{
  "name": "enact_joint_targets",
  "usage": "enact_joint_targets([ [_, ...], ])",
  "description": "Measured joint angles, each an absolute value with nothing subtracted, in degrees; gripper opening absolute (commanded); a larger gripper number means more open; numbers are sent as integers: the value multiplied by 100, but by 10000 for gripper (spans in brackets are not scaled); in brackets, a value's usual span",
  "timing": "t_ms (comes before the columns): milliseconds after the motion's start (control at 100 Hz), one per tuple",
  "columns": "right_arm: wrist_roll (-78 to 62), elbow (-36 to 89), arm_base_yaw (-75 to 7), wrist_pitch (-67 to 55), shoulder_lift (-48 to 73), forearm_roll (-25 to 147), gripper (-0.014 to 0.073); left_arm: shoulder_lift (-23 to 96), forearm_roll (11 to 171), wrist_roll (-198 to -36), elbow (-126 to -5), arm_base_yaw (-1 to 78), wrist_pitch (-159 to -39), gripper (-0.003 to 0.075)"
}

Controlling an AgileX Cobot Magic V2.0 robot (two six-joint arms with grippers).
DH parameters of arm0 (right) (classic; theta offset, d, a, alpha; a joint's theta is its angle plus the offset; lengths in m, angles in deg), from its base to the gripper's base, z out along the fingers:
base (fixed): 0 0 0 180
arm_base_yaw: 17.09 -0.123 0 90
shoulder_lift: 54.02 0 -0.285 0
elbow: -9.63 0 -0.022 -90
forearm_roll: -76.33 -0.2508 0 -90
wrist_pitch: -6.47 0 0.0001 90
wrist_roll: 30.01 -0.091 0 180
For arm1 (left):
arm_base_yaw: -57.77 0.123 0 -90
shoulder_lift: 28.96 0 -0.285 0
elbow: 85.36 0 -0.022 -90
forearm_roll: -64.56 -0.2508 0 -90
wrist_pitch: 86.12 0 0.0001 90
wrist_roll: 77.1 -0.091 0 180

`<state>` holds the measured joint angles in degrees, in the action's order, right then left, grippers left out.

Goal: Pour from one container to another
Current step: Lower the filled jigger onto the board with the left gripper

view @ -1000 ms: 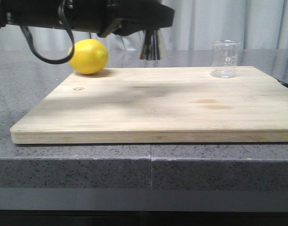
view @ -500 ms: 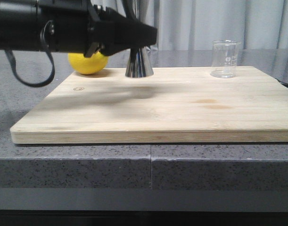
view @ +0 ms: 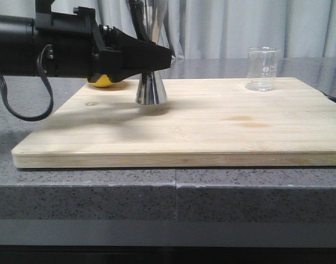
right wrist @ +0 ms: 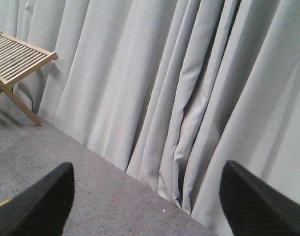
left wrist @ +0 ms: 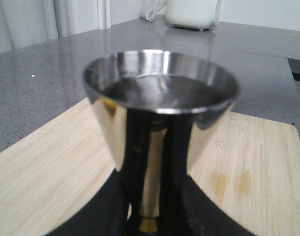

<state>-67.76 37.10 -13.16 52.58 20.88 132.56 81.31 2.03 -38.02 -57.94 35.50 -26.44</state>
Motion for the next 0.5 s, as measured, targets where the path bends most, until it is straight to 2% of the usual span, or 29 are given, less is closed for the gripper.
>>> enact_joint_targets([
  [500, -6925, 3710, -1316, 5258, 2088, 13447, 552, 8523, 404, -3982, -5794, 3550, -2253, -21],
])
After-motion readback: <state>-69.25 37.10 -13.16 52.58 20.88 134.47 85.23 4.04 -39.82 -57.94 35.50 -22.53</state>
